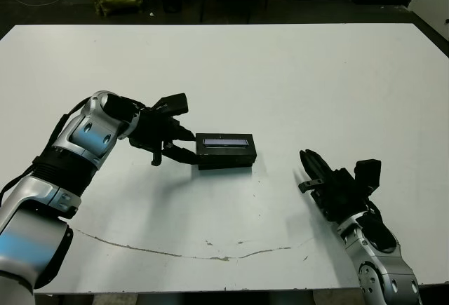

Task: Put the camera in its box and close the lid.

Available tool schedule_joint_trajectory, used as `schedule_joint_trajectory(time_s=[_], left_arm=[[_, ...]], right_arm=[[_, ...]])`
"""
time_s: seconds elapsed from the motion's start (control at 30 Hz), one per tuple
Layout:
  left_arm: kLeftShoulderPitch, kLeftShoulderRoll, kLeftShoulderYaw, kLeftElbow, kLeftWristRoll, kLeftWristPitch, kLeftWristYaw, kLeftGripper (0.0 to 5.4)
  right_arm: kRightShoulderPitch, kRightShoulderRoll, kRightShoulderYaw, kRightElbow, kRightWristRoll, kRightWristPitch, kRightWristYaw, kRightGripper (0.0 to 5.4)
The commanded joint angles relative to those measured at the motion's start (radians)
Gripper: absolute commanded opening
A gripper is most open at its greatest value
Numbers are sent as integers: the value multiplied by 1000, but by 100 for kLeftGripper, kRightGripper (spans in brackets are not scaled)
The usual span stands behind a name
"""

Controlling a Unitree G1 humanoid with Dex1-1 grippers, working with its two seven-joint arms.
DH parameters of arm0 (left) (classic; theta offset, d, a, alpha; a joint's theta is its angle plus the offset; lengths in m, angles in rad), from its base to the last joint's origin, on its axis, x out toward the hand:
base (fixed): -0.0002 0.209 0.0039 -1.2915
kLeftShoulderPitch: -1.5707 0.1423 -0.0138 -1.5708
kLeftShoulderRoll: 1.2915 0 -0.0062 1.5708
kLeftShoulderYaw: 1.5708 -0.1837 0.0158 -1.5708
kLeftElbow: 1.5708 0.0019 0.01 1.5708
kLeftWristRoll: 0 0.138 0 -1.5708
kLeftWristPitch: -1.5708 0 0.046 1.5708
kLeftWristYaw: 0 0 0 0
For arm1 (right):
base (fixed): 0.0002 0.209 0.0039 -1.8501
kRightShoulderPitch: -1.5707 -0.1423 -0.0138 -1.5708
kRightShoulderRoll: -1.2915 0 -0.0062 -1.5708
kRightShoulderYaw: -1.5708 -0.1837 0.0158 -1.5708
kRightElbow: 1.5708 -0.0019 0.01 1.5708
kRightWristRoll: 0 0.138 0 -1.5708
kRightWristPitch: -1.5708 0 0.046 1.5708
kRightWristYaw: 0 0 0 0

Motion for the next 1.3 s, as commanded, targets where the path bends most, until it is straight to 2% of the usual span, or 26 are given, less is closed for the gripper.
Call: schedule_joint_trajectory(time_s=[0.03,0.43,0.57,0.63,0.77,0.83,0.97,1.1,1.3], left_arm=[[18,43,-12,28,40,4,-1,160],[25,39,-27,25,42,6,-5,160],[34,50,-51,-5,70,-31,-1,160],[21,56,-80,-1,87,-57,-37,198],[-2,72,-137,29,146,-227,-92,301],[-5,79,-154,29,176,-272,-98,351],[-6,92,-196,-15,248,-250,-106,443],[15,93,-211,-28,269,-235,-109,537],[59,131,-214,-38,307,-302,-59,537]], right_arm=[[16,-3,-2,2,1,15,-6,0],[18,6,-3,22,8,-8,1,0],[20,5,-4,6,10,17,-10,0],[21,3,-3,5,10,15,-8,0],[21,1,-2,6,4,16,-11,0],[21,0,-4,7,11,17,-5,0],[20,6,-6,11,16,16,-7,0],[24,3,-2,-5,8,32,-21,0],[25,3,-4,1,14,27,-19,0]])
